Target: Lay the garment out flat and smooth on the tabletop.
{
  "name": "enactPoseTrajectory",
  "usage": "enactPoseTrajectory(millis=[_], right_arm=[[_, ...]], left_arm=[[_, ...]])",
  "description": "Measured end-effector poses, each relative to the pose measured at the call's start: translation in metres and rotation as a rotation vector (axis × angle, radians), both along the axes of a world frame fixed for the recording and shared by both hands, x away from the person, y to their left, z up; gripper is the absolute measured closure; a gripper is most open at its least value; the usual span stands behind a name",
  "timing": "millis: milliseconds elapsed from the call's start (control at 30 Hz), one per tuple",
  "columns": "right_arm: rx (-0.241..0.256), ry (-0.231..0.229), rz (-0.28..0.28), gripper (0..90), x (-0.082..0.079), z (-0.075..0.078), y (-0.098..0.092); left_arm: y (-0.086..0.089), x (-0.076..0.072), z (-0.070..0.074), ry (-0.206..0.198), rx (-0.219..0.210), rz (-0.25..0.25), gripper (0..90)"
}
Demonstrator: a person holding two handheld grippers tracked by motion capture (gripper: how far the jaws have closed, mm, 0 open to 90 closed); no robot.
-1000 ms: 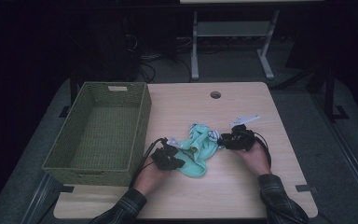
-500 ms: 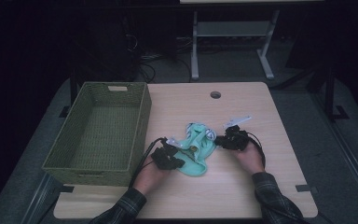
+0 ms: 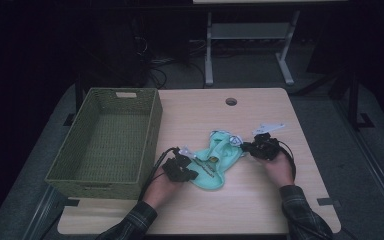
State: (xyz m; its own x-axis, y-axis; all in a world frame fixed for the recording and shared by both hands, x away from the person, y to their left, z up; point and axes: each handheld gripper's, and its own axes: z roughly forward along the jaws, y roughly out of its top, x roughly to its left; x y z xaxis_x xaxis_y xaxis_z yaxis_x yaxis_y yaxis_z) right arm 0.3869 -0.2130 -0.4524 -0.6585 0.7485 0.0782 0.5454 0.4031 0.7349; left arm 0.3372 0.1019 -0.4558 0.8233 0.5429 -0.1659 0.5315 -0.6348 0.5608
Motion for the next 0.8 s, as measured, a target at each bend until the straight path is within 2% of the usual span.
enactPoseTrajectory(millis=[133,300,333,367,433,533,667,800], right_arm=[[-0.004,-0.004,-0.049,85.2,-0.004,0.002,-0.023],[-0.016,0.005,-0.061,85.3,-0.005,-0.001,-0.032],[-0.023,0.008,-0.063,85.2,-0.005,-0.002,-0.032],[-0.050,0.011,-0.064,85.3,-0.004,-0.006,-0.033],[-0.062,0.024,-0.064,85.2,-0.004,-0.009,-0.033],[-0.053,0.046,-0.064,83.2,-0.003,-0.015,-0.033],[-0.024,0.024,-0.066,71.4,-0.006,-0.003,-0.035],[0.006,-0.013,-0.078,71.1,-0.007,0.013,-0.037]], left_arm=[[0.000,0.000,0.000,-0.001,0.000,-0.001,89.4],[0.000,0.000,0.000,-0.002,0.003,0.001,89.4],[0.000,0.000,0.000,-0.003,0.003,0.001,89.3],[-0.001,0.000,0.000,-0.003,0.003,0.001,89.4],[0.000,0.000,0.000,-0.003,0.003,0.000,89.4],[0.000,0.000,0.000,-0.002,0.001,0.000,89.3],[0.000,0.000,0.000,-0.002,0.002,0.000,89.3],[0.000,0.000,0.000,-0.003,0.002,0.000,89.2]])
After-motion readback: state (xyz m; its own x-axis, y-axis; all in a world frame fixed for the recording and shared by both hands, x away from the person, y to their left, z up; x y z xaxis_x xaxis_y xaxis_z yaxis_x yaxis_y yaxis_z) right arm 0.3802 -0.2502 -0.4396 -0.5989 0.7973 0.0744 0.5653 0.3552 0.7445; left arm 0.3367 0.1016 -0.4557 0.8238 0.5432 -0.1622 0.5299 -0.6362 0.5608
